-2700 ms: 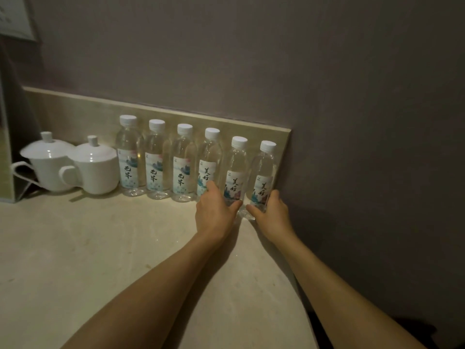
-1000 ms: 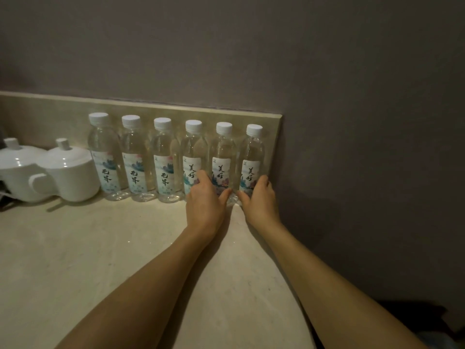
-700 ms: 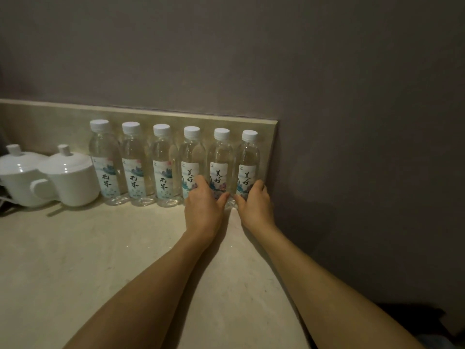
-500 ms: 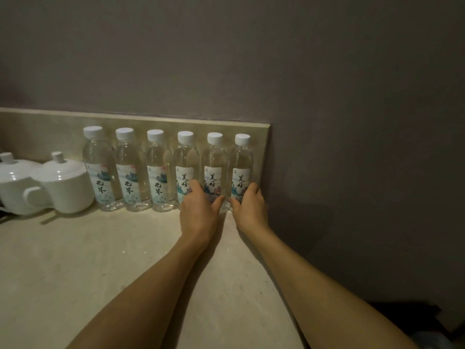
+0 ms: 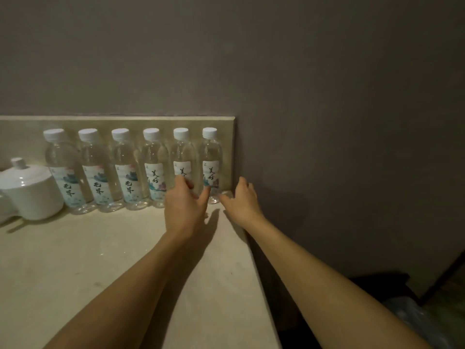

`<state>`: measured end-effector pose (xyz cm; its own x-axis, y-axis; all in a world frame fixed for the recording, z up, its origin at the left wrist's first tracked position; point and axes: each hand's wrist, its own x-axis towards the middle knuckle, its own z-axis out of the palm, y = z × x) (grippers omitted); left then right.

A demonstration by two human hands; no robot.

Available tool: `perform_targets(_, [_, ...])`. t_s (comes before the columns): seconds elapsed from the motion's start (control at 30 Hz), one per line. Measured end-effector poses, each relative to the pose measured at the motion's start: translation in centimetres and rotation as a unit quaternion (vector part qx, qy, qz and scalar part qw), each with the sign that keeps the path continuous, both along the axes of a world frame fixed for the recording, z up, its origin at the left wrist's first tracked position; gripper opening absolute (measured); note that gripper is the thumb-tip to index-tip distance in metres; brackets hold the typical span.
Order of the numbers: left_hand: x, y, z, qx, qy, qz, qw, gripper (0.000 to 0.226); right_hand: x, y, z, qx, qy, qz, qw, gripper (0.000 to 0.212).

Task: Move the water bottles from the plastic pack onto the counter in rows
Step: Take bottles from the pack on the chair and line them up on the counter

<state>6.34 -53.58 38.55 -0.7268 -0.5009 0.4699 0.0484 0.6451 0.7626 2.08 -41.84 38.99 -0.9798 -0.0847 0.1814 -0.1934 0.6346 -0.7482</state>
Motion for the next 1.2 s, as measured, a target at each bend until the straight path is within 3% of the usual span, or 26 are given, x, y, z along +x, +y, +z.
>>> perform_targets(0.1, [0.2, 3.2, 1.1, -0.035, 0.021, -0.043, 0.998, 0.027, 0.0, 4.0, 0.1, -0.022, 0.019, -0.008, 1.000, 0.062])
perform_targets(0.23, [-0.3, 10.2, 2.4, -0.064, 0.040, -0.066, 0.995, 0.031, 0.4, 11.4, -0.1, -0.063, 0.082, -0.067, 0.992, 0.033])
perform_targets(0.37, [-0.6, 18.4, 1.8, -0.033, 0.011, -0.094, 0.995, 0.037, 1.3, 20.3, -1.0, -0.092, 0.143, -0.115, 0.979, 0.015])
perform_targets(0.63, [0.0, 34.6, -2.3, -0.010, -0.051, -0.117, 0.992, 0.033, 3.9, 36.4, -3.7, -0.097, 0.184, -0.165, 0.964, 0.011])
perform_targets(0.77, [0.6, 40.8, -5.4, -0.003, -0.091, -0.154, 0.984, 0.039, 4.5, 42.7, -6.8, -0.095, 0.120, -0.186, 0.971, 0.013])
perform_targets(0.9, [0.1, 44.6, -9.6, -0.002, -0.164, -0.192, 0.968, 0.043, 4.4, 47.8, -11.3, -0.112, -0.034, -0.156, 0.981, 0.019])
perform_targets(1.2, [-3.5, 50.1, -21.6, 0.013, -0.309, -0.244, 0.919, 0.040, 2.6, 56.1, -21.8, -0.097, -0.245, -0.203, 0.943, 0.022])
